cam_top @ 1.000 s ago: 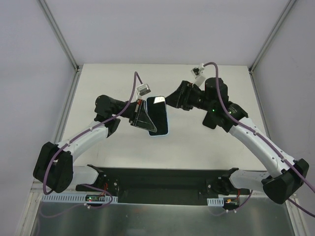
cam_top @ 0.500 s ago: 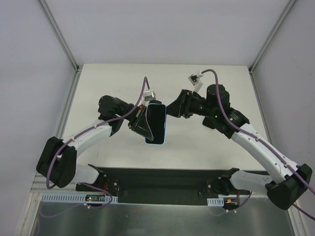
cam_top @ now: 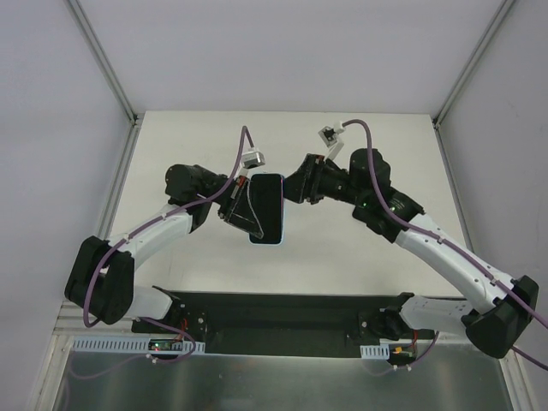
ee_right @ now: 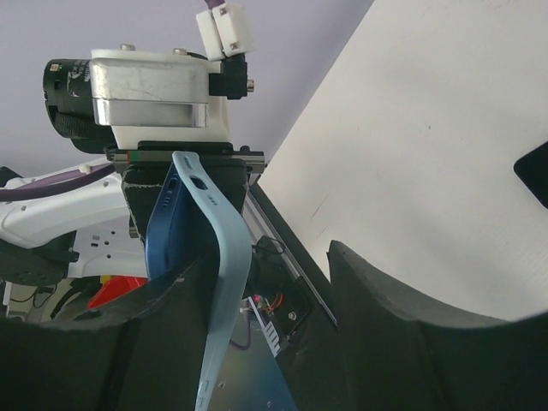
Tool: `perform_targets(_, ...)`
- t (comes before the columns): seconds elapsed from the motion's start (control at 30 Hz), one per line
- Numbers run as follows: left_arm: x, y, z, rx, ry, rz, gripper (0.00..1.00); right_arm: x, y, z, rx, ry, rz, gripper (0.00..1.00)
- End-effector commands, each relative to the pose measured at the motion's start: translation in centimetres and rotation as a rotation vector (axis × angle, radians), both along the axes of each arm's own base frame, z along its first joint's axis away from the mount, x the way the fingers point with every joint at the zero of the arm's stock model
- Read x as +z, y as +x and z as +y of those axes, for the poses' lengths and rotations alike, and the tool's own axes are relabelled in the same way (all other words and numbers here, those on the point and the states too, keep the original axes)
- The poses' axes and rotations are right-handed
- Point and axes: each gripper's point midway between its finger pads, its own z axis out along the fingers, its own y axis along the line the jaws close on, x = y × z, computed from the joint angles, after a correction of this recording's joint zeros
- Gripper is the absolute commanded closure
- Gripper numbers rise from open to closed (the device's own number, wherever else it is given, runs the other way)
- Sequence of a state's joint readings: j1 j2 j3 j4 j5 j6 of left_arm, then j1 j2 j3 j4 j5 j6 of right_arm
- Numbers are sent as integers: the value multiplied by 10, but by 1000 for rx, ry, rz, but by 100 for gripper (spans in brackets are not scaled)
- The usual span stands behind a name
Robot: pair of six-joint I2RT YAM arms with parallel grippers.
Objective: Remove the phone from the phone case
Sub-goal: Remove the phone case from the phone.
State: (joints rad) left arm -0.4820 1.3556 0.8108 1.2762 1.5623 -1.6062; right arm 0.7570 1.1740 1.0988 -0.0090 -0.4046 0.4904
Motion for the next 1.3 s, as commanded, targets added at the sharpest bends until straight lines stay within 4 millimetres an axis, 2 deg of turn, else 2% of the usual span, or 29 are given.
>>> perform_targets(0.0,67,0,-15,89,-375,-395,100,-90,-95,51,399,-189,233,43)
perform_targets(0.1,69,1,-16,87,-379,-405,100,-98,-103,61,433,-209,254,49)
perform_targets(0.2,70,2,-16,90,-381,-407,100,-102,-105,63,431,-218,265,77)
perform_targets(0.23,69,2,-16,90,-379,-405,100,-103,-103,62,419,-221,265,96)
perform_targets(0.27,69,3,-16,91,-379,-405,100,-102,-102,61,415,-220,262,99)
perform_targets(0.4,67,5,-16,97,-374,-401,100,-102,-96,52,362,-246,253,99)
perform_targets(0.5,66,12,-16,114,-368,-385,100,-109,-82,39,275,-295,258,99)
perform_targets(0.53,66,15,-17,123,-366,-375,100,-115,-69,31,200,-324,254,99)
perform_targets(0.6,63,25,-16,157,-360,-351,100,-121,-56,10,82,-383,254,99)
perform_targets(0.63,63,30,-16,180,-362,-328,100,-127,-36,-6,-50,-433,223,99)
perform_targets(0.67,61,34,-15,192,-358,-316,100,-129,-34,-23,-112,-477,226,99)
perform_targets(0.73,54,43,-14,220,-340,-279,87,-136,-14,-49,-256,-526,221,99)
perform_targets(0.77,53,46,-14,229,-336,-267,76,-137,-13,-62,-296,-557,225,99)
perform_targets(0.8,48,50,-15,232,-326,-254,57,-140,-10,-72,-333,-582,229,98)
perform_targets(0.83,45,52,-14,238,-319,-241,49,-142,-2,-85,-397,-610,228,99)
perform_targets(0.93,33,58,-15,252,-297,-201,26,-151,2,-109,-472,-685,246,99)
perform_targets(1.03,19,65,-13,284,-273,-148,21,-160,5,-123,-519,-756,256,99)
perform_targets(1.07,16,69,-11,300,-268,-137,20,-169,4,-127,-526,-801,271,99)
perform_targets(1.13,6,74,-8,331,-254,-95,20,-172,9,-132,-553,-843,266,99)
perform_targets(1.17,4,78,-3,356,-251,-86,20,-182,8,-137,-558,-902,287,99)
perform_targets(1.23,-7,84,1,393,-226,-36,20,-185,13,-141,-576,-953,285,99)
perform_targets(1.27,-10,86,3,408,-219,-23,20,-195,11,-144,-572,-1015,306,98)
